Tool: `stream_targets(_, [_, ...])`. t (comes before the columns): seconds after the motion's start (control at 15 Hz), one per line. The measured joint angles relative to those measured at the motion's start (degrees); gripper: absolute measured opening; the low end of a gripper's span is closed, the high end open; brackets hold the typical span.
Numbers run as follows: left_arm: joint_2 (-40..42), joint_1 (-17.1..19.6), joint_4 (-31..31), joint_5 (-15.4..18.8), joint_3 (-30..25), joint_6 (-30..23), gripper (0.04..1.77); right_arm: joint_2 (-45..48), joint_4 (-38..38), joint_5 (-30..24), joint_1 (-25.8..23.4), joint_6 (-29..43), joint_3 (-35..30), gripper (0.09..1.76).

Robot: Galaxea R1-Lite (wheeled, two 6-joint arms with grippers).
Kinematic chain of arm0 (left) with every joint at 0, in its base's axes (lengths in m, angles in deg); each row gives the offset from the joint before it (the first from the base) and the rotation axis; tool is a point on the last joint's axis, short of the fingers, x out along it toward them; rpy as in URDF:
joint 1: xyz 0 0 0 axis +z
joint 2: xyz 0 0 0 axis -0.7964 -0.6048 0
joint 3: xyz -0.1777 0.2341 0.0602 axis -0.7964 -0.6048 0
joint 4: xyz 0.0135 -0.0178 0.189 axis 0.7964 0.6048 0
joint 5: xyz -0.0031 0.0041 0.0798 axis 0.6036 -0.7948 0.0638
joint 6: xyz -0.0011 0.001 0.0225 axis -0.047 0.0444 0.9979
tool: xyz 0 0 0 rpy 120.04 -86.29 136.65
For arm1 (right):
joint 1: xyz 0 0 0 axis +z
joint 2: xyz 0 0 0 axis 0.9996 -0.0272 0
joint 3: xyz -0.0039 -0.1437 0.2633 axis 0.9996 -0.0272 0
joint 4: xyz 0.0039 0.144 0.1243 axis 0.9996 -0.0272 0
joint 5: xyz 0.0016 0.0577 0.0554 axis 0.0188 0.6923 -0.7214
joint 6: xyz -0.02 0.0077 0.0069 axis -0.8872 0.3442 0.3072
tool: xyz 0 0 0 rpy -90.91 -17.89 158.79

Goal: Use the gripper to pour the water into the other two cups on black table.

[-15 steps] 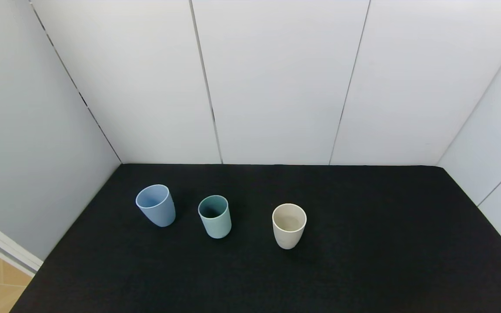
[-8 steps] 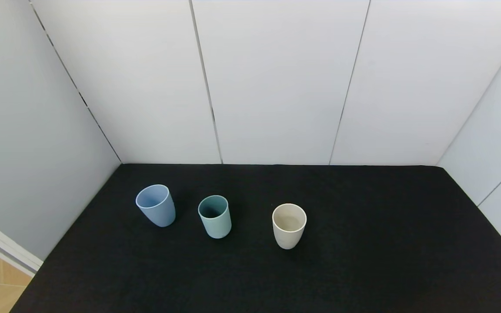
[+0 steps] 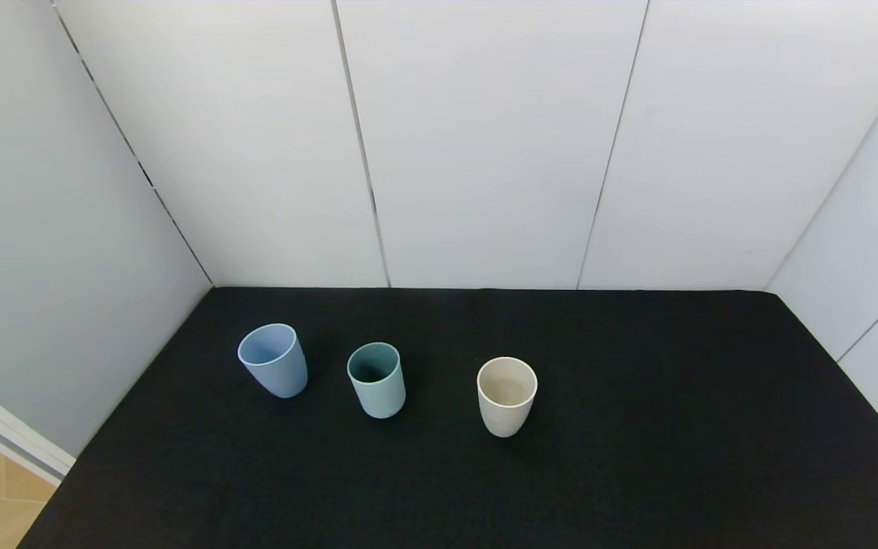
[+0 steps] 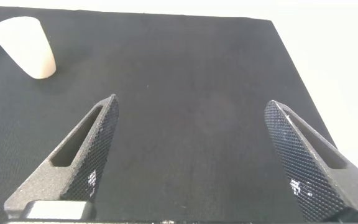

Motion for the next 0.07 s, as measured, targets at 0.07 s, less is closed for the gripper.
stream_targets(0.07, [0.0, 0.0, 0.0, -0.1, 0.0, -0.1, 1.72, 0.0, -0.1, 0.0, 0.0, -0.1, 0.0, 1.71])
